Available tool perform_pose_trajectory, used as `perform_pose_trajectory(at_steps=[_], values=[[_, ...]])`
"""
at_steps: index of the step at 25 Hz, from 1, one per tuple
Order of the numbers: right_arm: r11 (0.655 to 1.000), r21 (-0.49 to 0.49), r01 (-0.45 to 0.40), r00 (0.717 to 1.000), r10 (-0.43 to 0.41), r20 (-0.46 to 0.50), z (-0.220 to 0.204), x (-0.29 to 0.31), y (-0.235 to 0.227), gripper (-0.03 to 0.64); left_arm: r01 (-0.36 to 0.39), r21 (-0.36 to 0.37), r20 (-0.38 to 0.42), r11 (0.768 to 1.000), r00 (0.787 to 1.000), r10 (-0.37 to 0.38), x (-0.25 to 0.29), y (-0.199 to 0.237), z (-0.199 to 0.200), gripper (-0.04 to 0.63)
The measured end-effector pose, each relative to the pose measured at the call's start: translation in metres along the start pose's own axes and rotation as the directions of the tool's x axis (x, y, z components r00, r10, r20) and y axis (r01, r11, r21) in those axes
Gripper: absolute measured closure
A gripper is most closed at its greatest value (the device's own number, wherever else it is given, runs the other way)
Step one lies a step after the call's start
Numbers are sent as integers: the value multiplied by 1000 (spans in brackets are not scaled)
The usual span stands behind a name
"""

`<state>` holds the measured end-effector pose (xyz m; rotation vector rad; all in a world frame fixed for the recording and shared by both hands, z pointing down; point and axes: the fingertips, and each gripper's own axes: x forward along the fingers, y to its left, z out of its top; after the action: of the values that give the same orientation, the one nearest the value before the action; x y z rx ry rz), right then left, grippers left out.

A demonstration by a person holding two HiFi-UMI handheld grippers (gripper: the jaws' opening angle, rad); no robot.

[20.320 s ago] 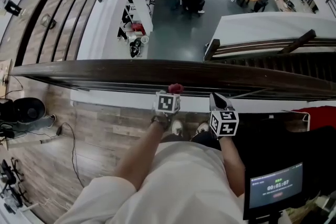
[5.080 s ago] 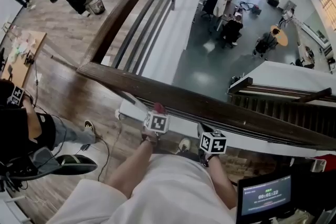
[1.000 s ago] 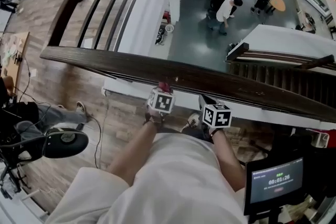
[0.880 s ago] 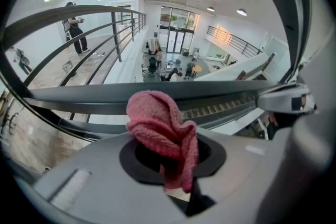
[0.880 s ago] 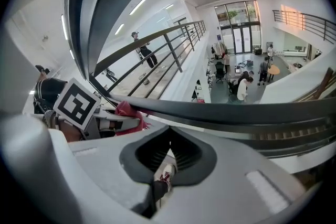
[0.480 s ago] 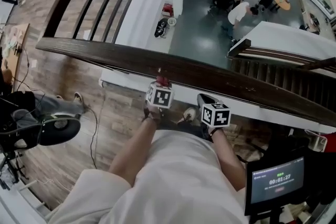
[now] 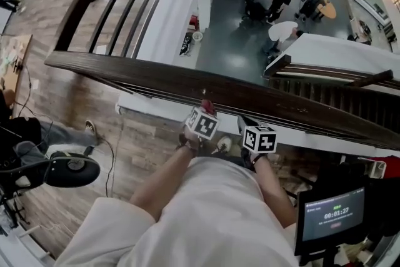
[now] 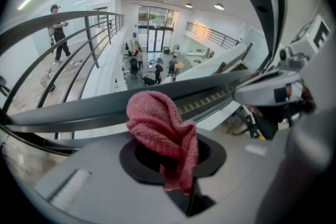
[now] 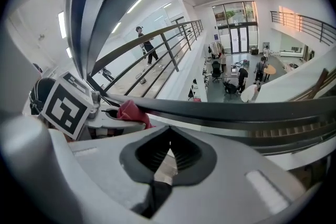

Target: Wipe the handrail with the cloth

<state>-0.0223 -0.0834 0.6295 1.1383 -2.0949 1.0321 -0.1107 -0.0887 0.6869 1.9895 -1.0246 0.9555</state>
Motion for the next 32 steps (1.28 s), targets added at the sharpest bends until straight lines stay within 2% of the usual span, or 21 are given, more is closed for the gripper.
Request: perform_pose_trajectory(at_steps=[6, 9, 17, 24, 26, 32], values=[[999, 30, 35, 999, -36, 17, 8, 0, 2, 614, 51, 58, -9, 997, 999, -50, -3, -5, 6, 511], [996, 45, 71, 997, -73, 29, 12, -2, -1, 614, 107, 66, 11, 992, 994, -108, 3, -12, 9, 511], [982, 91, 168, 985, -172, 33, 8, -11, -20, 614, 160, 67, 16, 985, 987, -161, 4, -14, 11, 511], [977, 105, 184, 982, -188, 27, 10, -6, -29, 614, 94, 91, -35, 991, 995, -91, -7, 3, 16, 511], [981, 92, 173, 984, -176, 22, 8, -3, -28, 614, 51, 91, -53, 995, 998, -46, -11, 11, 14, 511], [989, 71, 133, 991, -134, 13, 2, 6, -30, 614, 6, 43, -81, 999, 997, -3, -7, 18, 1, 511]])
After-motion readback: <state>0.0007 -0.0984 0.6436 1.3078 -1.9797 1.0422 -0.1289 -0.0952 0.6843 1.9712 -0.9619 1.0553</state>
